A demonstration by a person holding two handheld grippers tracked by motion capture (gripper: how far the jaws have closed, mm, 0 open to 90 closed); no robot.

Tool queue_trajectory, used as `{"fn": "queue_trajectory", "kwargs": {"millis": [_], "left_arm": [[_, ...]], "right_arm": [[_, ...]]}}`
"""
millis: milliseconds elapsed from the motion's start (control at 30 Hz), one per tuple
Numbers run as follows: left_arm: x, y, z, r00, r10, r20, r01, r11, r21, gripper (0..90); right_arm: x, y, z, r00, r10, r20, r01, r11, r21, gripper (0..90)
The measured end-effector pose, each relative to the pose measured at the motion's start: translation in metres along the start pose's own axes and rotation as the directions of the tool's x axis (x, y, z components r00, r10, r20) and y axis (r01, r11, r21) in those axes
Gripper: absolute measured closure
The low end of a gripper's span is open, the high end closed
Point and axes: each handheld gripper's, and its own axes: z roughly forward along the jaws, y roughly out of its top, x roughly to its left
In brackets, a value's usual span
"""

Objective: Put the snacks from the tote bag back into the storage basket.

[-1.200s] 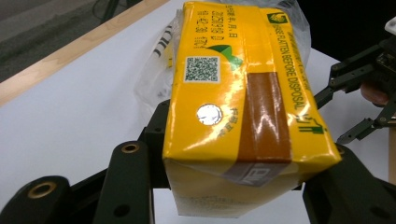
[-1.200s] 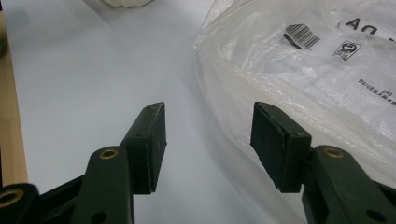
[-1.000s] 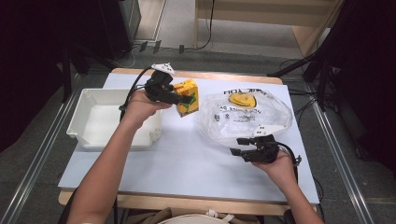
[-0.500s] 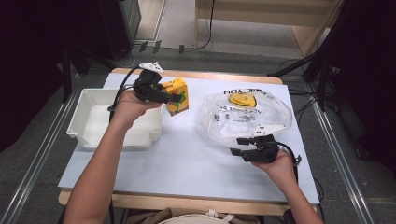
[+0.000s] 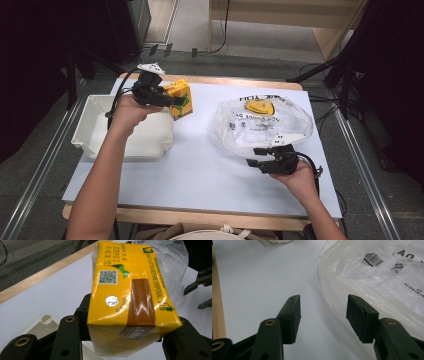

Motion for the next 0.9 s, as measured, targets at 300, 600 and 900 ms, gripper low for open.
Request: {"fn": "queue_trajectory", "kwargs": {"millis": [300, 600, 900], "left_arm": [[0.017, -0.007, -0.016, 0.9982, -0.043, -0.042, 0.043, 0.9989, -0.02, 51.4], [0.028, -0.014, -0.023, 0.9947, -0.064, -0.081, 0.063, 0.9979, -0.013, 51.4], [0.036, -0.02, -0.027, 0.9916, -0.08, -0.102, 0.08, 0.9968, -0.003, 51.4]], "right_arm": [[-0.001, 0.0, -0.001, 1.0, 0.004, -0.006, -0.004, 1.0, -0.008, 46.0], [-0.001, 0.0, 0.0, 1.0, 0.005, -0.006, -0.005, 1.0, -0.005, 46.0], [-0.001, 0.0, 0.0, 1.0, 0.003, -0.003, -0.003, 1.0, -0.002, 46.0]]}}
